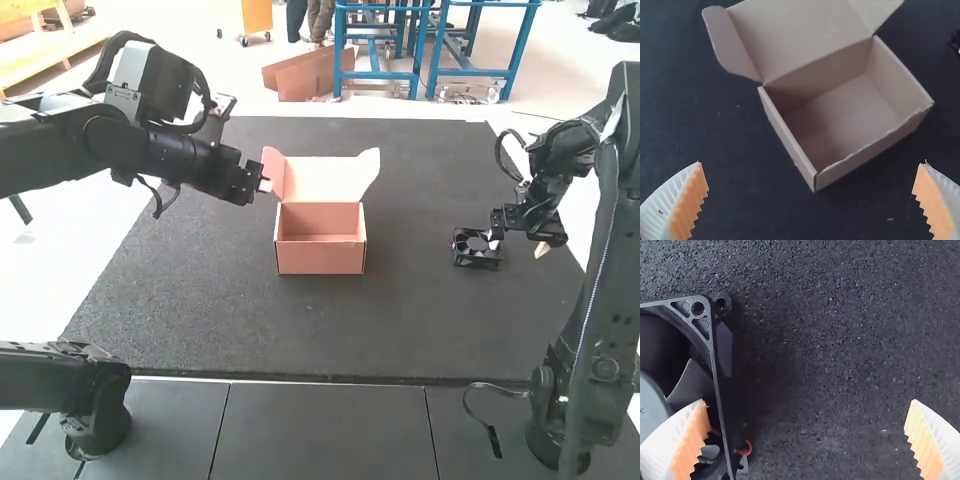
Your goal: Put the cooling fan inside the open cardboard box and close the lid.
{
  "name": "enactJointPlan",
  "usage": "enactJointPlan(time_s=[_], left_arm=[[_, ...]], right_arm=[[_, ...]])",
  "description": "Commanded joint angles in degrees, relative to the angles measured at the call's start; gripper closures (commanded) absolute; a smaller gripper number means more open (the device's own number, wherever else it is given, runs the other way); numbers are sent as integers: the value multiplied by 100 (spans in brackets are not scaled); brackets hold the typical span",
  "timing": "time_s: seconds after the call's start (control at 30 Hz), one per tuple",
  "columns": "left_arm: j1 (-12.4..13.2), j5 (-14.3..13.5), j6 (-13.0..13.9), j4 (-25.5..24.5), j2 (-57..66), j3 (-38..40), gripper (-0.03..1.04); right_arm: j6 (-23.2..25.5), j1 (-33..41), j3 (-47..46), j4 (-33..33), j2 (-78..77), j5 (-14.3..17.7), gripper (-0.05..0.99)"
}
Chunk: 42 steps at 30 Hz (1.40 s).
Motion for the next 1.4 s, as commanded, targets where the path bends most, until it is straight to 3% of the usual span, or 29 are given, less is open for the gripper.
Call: enactJointPlan(time_s=[0.0,0.1,0.13,0.27,0.37,0.6,0.77,1.03,1.17,1.37], left_arm=[[-8,-50,43,17,-30,255,4],[0,-50,43,17,-39,255,4],[0,-50,43,8,-39,255,4],[0,-59,43,8,-48,255,4],[62,-59,43,8,-48,247,4],[308,-59,52,25,-48,220,4],[326,-59,43,43,-48,176,4],[326,-67,52,201,-48,9,4],[326,-67,52,289,-57,-79,4],[361,-67,34,368,-48,-184,4]], right_arm=[[-18,-85,-24,-58,230,96,4],[-18,-85,-33,-102,326,78,10],[9,-94,-33,-110,379,43,16],[264,-120,-15,-172,520,-282,66],[290,-85,-42,-172,564,-449,93],[800,-50,125,-146,484,-599,95],[738,-50,222,-260,-236,-730,95],[747,-41,99,-1148,-1897,-1152,95],[1134,-32,-112,-1350,-2811,-1223,95],[1441,3,-261,-1798,-3893,-1759,95]])
